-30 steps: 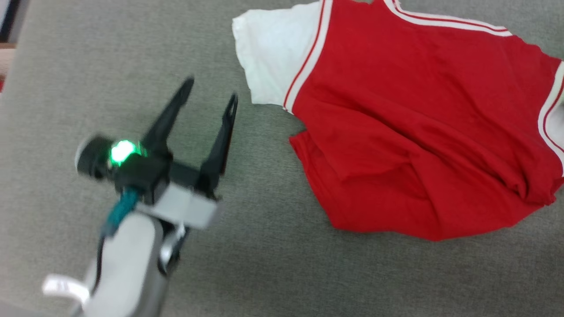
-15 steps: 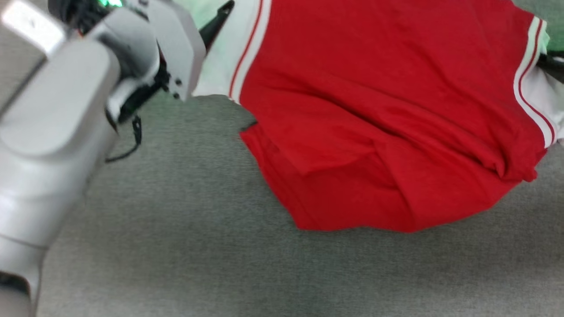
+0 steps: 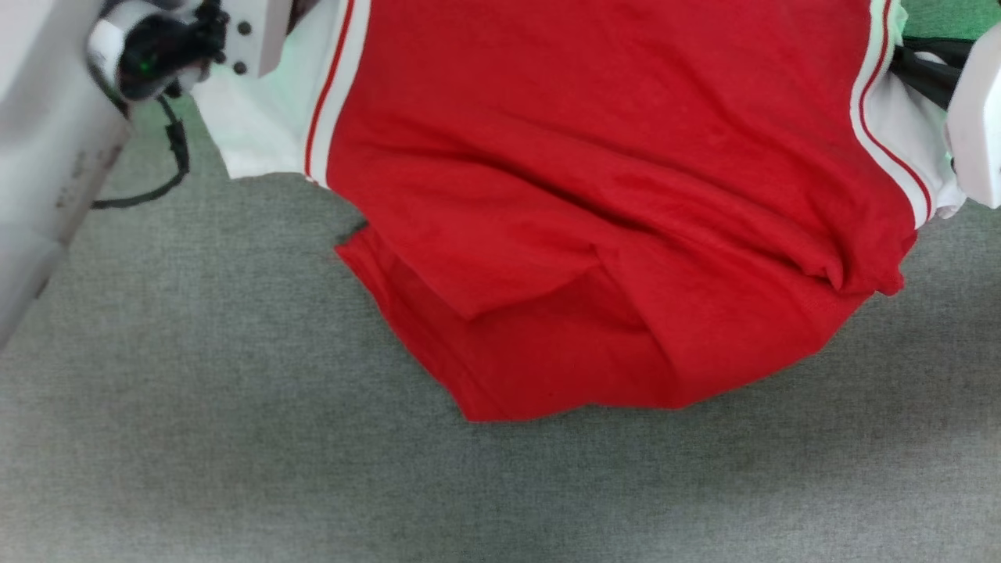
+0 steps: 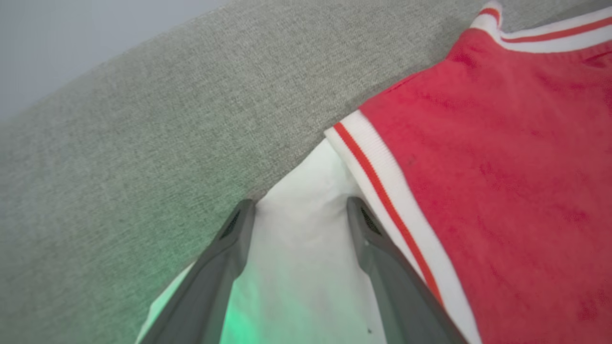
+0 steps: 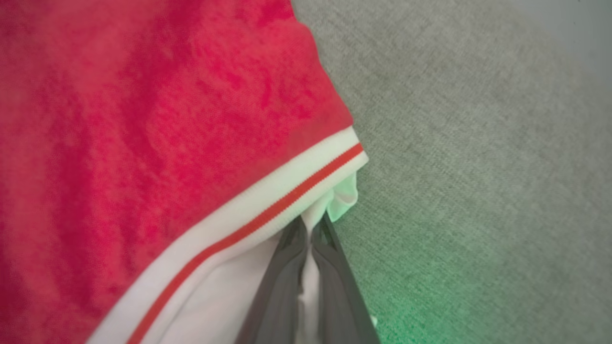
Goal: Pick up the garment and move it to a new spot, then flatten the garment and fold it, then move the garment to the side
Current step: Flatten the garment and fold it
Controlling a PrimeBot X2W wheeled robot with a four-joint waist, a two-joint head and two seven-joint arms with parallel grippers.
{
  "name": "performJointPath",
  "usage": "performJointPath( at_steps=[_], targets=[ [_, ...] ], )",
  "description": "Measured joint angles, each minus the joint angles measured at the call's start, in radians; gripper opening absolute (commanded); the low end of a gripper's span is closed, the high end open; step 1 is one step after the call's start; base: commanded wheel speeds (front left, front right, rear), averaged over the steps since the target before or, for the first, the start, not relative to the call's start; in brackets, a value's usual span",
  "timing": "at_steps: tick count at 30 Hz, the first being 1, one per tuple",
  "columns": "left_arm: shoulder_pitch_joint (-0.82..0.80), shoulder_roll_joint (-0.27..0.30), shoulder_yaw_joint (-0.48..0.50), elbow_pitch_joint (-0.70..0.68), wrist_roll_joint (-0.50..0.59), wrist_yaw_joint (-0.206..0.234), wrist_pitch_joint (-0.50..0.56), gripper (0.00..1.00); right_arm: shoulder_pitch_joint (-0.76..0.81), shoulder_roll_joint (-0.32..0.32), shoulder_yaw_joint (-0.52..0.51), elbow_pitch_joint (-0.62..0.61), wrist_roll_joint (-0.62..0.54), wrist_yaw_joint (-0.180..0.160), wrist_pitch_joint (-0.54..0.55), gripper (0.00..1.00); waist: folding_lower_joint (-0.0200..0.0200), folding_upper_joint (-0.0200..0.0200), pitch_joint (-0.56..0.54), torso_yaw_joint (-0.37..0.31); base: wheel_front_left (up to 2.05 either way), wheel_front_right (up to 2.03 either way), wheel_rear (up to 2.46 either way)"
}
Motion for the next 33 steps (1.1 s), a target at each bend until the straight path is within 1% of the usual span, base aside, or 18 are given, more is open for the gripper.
performJointPath(
  at_steps=[2, 3, 4, 6, 8, 11, 14, 19, 22, 25, 29, 32, 33],
  targets=[
    [-0.016, 0.009, -0.026, -0.004, -0.035, 0.003, 0.029, 1.00, -0.009, 0.003, 0.014, 0.004, 0.009, 0.000, -0.011, 0.00, 0.0000, 0.0000, 0.001, -0.006, 0.00, 0.00, 0.00],
    [-0.023, 0.015, -0.042, -0.010, -0.043, 0.003, 0.039, 0.92, -0.014, 0.005, 0.021, 0.006, 0.012, 0.000, -0.014, 0.00, 0.0000, 0.0000, 0.001, -0.007, 0.00, 0.00, 0.00],
    [-0.029, 0.020, -0.057, -0.018, -0.049, 0.003, 0.044, 0.47, -0.017, 0.005, 0.025, 0.008, 0.016, 0.000, -0.017, 0.00, 0.0000, 0.0000, 0.000, -0.008, 0.00, 0.00, 0.00],
    [-0.036, 0.032, -0.084, -0.032, -0.073, 0.003, 0.046, 0.00, -0.021, 0.007, 0.037, 0.011, 0.020, 0.000, -0.027, 0.00, 0.0000, 0.0000, -0.001, -0.009, 0.00, 0.00, 0.00],
    [-0.037, 0.038, -0.105, -0.044, -0.095, 0.003, 0.033, 0.00, -0.026, 0.007, 0.049, 0.016, 0.021, 0.000, -0.045, 0.00, 0.0000, 0.0000, -0.004, -0.009, 0.00, 0.00, 0.00],
    [-0.023, 0.041, -0.119, -0.049, -0.127, 0.002, -0.049, 0.00, -0.026, 0.007, 0.064, 0.028, 0.021, 0.000, -0.083, 0.00, 0.0000, 0.0000, -0.013, -0.007, 0.00, 0.00, 0.00],
    [-0.014, 0.041, -0.146, -0.042, -0.129, 0.002, -0.130, 0.00, -0.020, 0.010, 0.079, 0.048, 0.020, 0.000, -0.123, 0.00, 0.0000, 0.0000, -0.030, -0.002, 0.00, 0.00, 0.00],
    [0.012, 0.032, -0.155, -0.020, -0.136, 0.002, -0.336, 0.00, -0.017, 0.017, 0.077, 0.090, 0.038, 0.000, -0.210, 0.00, 0.0000, 0.0000, -0.072, 0.007, 0.00, 0.00, 0.00],
    [0.021, 0.017, -0.133, -0.013, -0.176, 0.002, -0.446, 0.00, -0.034, 0.022, 0.050, 0.131, 0.040, 0.000, -0.271, 0.00, 0.0000, 0.0000, -0.100, 0.012, 0.00, 0.00, 0.00],
    [0.009, 0.007, -0.111, 0.016, -0.189, 0.002, -0.550, 0.00, -0.065, 0.029, 0.015, 0.189, 0.046, 0.000, -0.314, 0.00, 0.0000, 0.0000, -0.122, 0.017, 0.00, 0.00, 0.00],
    [-0.065, -0.031, -0.070, 0.115, -0.178, 0.002, -0.688, 0.00, -0.151, 0.072, -0.043, 0.303, 0.013, 0.000, -0.392, 0.00, 0.0000, 0.0000, -0.128, 0.026, 0.00, 0.00, 0.00],
    [-0.133, -0.078, -0.035, 0.207, -0.160, 0.007, -0.788, 0.00, -0.245, 0.137, -0.102, 0.421, -0.036, 0.000, -0.482, 0.00, 0.0000, 0.0000, -0.127, 0.024, 0.00, 0.00, 0.00],
    [-0.163, -0.091, -0.008, 0.233, -0.163, 0.012, -0.811, 0.00, -0.279, 0.162, -0.125, 0.463, -0.051, 0.000, -0.513, 0.00, -0.0001, 0.0000, -0.128, 0.021, 0.00, 0.00, 0.00]
  ],
)
